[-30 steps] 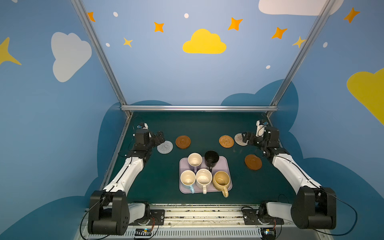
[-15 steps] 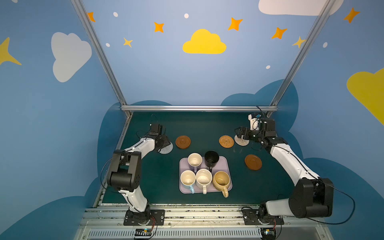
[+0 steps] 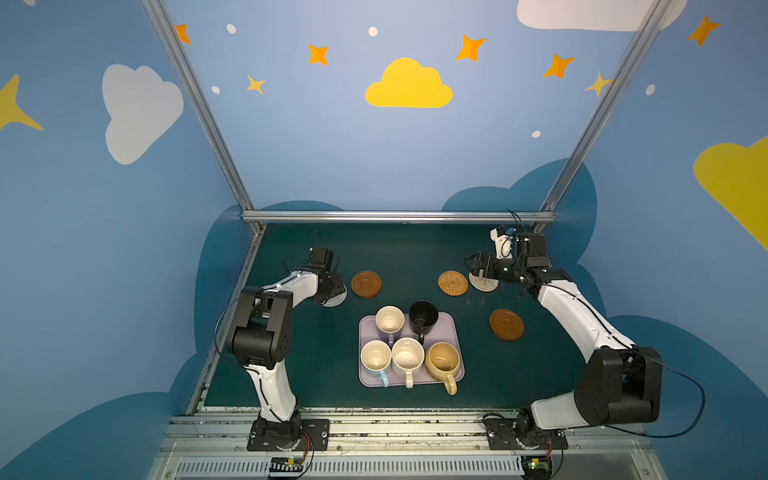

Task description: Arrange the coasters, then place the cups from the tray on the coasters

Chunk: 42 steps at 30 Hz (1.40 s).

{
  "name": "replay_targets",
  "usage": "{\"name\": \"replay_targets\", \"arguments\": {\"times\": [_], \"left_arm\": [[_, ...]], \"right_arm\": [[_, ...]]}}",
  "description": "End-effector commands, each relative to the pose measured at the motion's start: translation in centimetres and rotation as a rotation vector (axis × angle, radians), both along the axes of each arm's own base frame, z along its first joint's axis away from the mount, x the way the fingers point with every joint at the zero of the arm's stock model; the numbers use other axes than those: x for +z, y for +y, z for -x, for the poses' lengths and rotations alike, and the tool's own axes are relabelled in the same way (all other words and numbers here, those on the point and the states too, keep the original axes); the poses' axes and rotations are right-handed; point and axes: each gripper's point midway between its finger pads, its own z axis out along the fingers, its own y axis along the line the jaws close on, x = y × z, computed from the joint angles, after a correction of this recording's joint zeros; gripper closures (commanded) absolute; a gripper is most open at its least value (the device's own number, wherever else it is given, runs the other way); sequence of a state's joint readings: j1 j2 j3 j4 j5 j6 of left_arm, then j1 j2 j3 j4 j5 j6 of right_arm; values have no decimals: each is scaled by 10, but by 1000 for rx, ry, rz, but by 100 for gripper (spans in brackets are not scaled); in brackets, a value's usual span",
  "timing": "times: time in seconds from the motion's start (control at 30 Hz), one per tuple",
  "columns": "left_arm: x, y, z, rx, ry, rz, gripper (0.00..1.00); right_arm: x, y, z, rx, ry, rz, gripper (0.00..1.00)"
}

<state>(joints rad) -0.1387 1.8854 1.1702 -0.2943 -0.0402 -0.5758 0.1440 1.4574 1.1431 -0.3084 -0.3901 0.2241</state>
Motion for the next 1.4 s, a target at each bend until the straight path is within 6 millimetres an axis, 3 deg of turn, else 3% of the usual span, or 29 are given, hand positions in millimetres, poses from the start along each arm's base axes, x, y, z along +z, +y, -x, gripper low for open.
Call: {"name": "replay_targets", "arguments": {"times": [0.0,0.23,0.43,0.67,0.97,1.2,1.37], "left_arm": [[-23,-15,3,-20,62,47,41],[-21,-22,-9,-29,46,54,42],[-27,-39,-15,-61,70,82,43],[-29,-25,-10,-18,85,42,43],[7,-22,-15,-30,22,52,41],[-2,-24,-6,-36,37,71,42],[22,-22,-13,-45,-17,51,37]], "right_arm": [[5,28,4,94,26,-19,9],[-6,87,12,243,81,-15,11],[-15,118,14,303,110,-10,12],[-18,128,14,320,121,0,12],[-10,129,9,310,103,14,12],[5,132,2,304,71,0,12],[5,132,1,305,70,8,12]]}}
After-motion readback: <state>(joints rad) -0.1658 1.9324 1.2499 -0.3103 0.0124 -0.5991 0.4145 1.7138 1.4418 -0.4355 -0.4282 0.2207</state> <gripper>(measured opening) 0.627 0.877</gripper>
